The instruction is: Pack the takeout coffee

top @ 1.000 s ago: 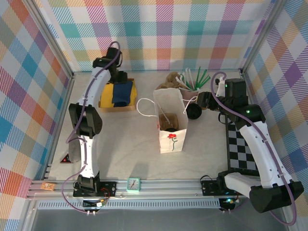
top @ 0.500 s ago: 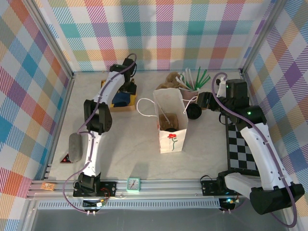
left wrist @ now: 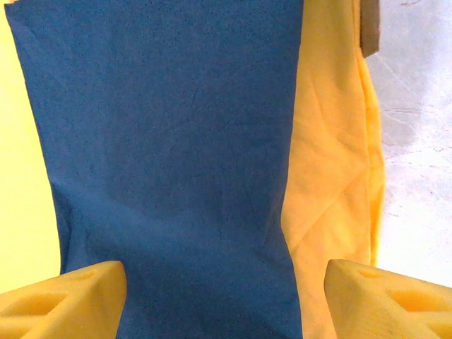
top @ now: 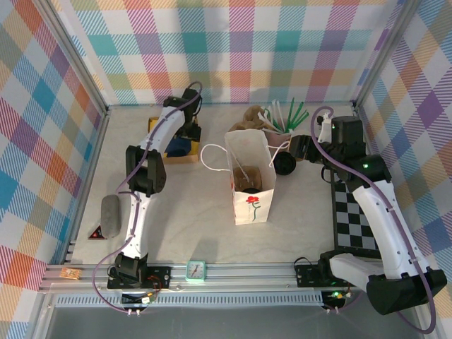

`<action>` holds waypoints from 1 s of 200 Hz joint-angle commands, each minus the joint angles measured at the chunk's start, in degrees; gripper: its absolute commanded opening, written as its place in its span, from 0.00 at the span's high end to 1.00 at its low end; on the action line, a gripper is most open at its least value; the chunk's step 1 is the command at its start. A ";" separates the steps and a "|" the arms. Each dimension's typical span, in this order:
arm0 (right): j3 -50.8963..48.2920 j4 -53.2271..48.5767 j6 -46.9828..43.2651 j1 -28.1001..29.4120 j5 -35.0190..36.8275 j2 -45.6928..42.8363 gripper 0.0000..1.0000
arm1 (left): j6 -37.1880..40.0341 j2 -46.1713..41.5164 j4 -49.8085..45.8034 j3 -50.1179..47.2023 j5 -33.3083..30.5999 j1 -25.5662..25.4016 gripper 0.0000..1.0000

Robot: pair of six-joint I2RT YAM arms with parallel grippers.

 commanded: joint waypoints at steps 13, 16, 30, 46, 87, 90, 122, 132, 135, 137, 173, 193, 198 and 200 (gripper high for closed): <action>-1.04 0.14 -0.44 -0.26 -0.07 -0.49 0.30 | -0.95 1.39 1.20 0.53 -1.14 -0.28 0.28; -1.03 0.14 -0.44 -0.26 -0.10 -0.49 0.30 | -0.95 1.44 1.20 0.53 -1.15 -0.27 0.28; -1.22 0.09 -0.49 -0.25 -0.06 -0.58 0.31 | -0.96 1.83 1.29 0.53 -1.16 -0.27 0.29; -1.23 0.14 -0.50 -0.31 0.04 -0.58 0.31 | -0.87 2.16 1.40 0.51 -1.50 -0.28 0.31; -1.40 0.40 -0.43 -0.25 0.03 -0.58 0.31 | -0.38 3.08 1.56 0.58 -2.30 -0.44 0.34; -1.45 0.40 -0.34 -0.25 -0.03 -0.58 0.31 | -0.31 3.18 1.56 0.61 -2.45 -0.38 0.34; -1.58 0.44 -0.32 -0.27 -0.06 -0.75 0.31 | 0.15 4.17 1.57 1.04 -2.74 -0.45 0.39; -1.58 0.44 -0.45 -0.25 0.10 -0.76 0.31 | 0.20 4.56 1.38 1.40 -2.83 -0.45 0.41; -1.65 0.36 -0.45 -0.25 0.19 -0.80 0.31 | 0.27 4.68 1.38 1.41 -2.73 -0.45 0.41; -1.66 0.39 -0.47 -0.25 0.25 -0.79 0.31 | 0.28 4.73 1.36 1.48 -2.72 -0.45 0.41; -1.49 0.53 -0.27 -0.25 0.03 -0.75 0.32 | 0.56 5.66 0.85 2.61 -2.87 -0.45 0.46; -1.49 0.58 -0.16 -0.25 0.03 -0.69 0.32 | 0.69 5.41 0.85 2.62 -3.19 -0.45 0.61; -1.48 0.58 -0.19 -0.29 0.03 -0.68 0.32 | 0.77 5.27 0.85 2.65 -3.26 -0.45 0.65; -1.49 0.64 -0.18 -0.28 0.03 -0.67 0.32 | 0.78 5.25 0.85 2.69 -3.31 -0.45 0.66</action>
